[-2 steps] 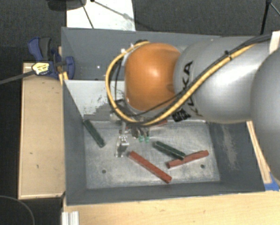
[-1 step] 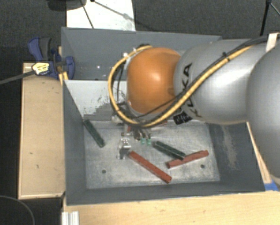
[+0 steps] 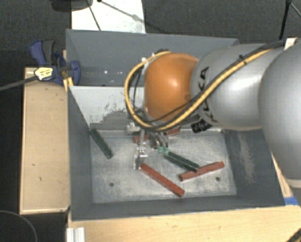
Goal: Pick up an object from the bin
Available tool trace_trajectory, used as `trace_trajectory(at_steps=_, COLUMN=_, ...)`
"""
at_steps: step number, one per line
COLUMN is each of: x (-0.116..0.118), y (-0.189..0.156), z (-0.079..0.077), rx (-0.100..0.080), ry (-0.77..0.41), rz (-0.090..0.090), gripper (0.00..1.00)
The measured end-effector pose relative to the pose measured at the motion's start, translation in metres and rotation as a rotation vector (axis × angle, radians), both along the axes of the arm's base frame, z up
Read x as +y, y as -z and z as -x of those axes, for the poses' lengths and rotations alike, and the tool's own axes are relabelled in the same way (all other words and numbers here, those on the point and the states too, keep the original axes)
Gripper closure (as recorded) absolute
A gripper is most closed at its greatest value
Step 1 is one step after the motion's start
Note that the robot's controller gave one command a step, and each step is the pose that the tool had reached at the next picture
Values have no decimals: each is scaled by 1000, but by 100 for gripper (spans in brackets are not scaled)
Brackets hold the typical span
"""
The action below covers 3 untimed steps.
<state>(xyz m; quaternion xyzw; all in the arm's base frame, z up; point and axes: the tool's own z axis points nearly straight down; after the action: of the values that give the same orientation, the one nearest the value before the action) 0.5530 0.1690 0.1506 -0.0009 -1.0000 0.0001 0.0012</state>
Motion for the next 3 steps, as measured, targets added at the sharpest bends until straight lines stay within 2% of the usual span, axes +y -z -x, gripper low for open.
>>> trace_trajectory(at_steps=1, x=-18, y=22, z=13, rx=-6, ry=12, rz=-1, gripper=0)
trace_trajectory(at_steps=2, x=-43, y=64, z=1, rx=-5, ry=8, rz=-1, gripper=0)
trace_trajectory(at_steps=3, x=-80, y=57, z=26, rx=-3, ry=-108, rz=-1, gripper=100)
